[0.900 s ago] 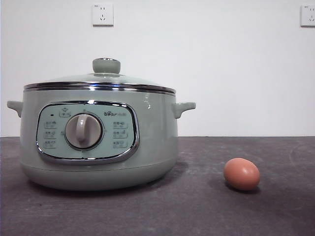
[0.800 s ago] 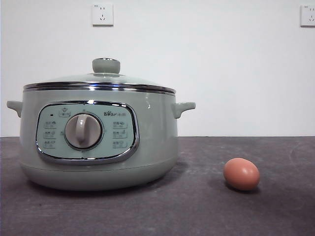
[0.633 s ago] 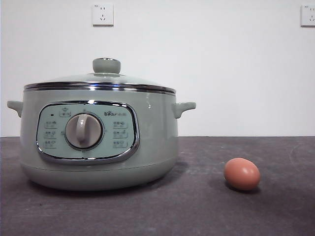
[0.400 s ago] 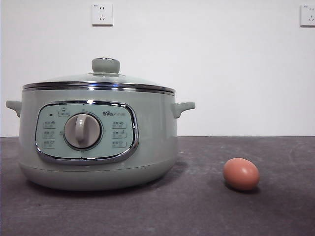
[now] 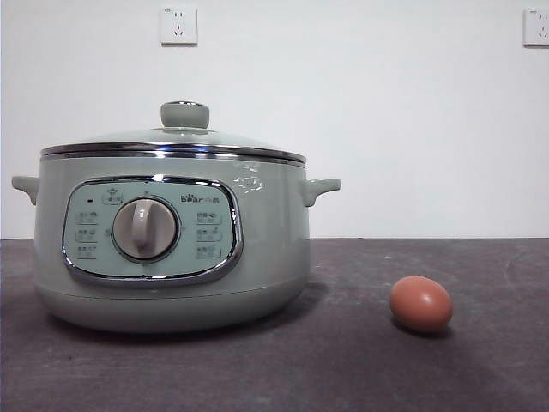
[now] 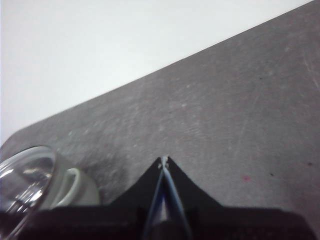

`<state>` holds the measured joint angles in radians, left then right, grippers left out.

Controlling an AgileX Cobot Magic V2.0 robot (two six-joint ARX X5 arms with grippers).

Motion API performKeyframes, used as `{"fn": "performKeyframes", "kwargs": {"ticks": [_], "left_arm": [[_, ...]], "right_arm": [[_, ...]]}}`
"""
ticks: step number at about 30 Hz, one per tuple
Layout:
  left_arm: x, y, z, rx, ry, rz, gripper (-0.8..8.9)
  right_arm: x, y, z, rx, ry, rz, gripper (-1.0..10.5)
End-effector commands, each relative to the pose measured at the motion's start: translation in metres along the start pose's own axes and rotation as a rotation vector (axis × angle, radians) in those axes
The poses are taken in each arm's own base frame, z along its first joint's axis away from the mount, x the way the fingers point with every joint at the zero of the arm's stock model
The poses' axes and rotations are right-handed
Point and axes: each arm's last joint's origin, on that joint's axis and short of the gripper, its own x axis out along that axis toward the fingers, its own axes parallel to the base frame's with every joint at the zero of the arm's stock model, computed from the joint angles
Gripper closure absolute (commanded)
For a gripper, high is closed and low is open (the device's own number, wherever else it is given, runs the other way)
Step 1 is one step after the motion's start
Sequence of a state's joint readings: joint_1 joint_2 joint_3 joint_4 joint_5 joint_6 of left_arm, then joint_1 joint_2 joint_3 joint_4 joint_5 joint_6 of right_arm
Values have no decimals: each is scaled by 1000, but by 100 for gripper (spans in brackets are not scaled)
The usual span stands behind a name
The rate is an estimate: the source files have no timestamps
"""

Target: Pick up the egg,open the lid,put the egg in the pot,close the lid

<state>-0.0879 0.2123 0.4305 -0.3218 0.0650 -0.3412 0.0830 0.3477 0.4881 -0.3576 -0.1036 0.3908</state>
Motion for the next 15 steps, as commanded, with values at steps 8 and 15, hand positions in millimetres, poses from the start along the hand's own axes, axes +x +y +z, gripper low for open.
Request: {"fn": "performKeyframes", "kwargs": {"ticks": [8, 15], "left_arm": [[16, -24, 52, 63, 164, -167, 819], [41, -32, 67, 19, 336, -311, 812]], "right_arm": [[29, 30, 53, -73, 278, 304, 947], [61, 37, 59, -51, 525, 528, 918]]}}
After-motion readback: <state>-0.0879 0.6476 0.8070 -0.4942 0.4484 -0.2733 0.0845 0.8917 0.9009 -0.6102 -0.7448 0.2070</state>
